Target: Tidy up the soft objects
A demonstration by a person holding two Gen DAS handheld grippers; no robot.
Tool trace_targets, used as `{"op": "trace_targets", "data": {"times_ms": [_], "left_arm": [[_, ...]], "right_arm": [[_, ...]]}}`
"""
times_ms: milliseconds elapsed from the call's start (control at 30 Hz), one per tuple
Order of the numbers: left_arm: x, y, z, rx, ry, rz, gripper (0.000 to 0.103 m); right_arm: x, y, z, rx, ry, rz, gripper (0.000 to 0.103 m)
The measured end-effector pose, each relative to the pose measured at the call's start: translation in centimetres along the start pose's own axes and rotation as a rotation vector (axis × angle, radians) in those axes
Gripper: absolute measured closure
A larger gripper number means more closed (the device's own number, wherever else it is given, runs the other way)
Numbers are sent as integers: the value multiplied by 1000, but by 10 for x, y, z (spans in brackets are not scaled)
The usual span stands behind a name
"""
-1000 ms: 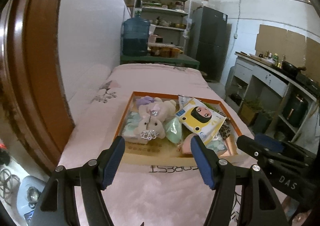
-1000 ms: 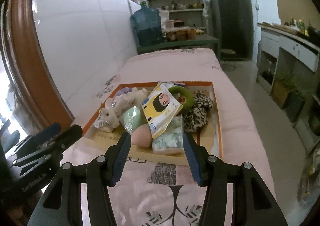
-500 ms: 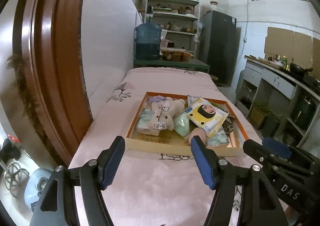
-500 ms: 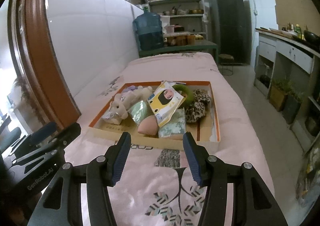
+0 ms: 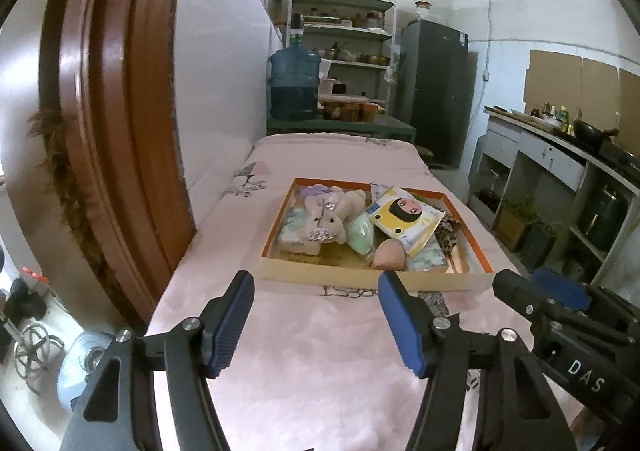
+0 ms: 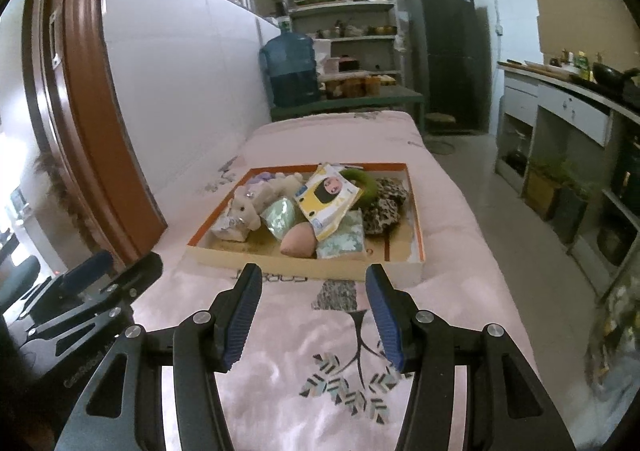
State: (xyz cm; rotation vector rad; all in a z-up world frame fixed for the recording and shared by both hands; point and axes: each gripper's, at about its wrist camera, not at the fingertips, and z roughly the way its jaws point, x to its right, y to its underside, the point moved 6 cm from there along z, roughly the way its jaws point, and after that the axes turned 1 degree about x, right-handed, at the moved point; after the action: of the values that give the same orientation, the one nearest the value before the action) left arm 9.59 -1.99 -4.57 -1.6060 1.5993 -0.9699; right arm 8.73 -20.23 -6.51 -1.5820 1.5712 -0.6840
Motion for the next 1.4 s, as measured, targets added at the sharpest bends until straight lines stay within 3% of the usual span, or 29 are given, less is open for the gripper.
{"op": "trace_targets", "data": {"times_ms": [400,900,1400], "left_arm": [[-13,5,-30,17,-40,-11,39],[-13,11,-31,9,-49,-15,39],[-13,12,-31,12,-51,-16,39]], "right_arm": [[-21,19,-18,-9,-14,-25,47],[-26,19,-36,44,0,-56,47],[-27,21,-34,34,2,-60,47]]}}
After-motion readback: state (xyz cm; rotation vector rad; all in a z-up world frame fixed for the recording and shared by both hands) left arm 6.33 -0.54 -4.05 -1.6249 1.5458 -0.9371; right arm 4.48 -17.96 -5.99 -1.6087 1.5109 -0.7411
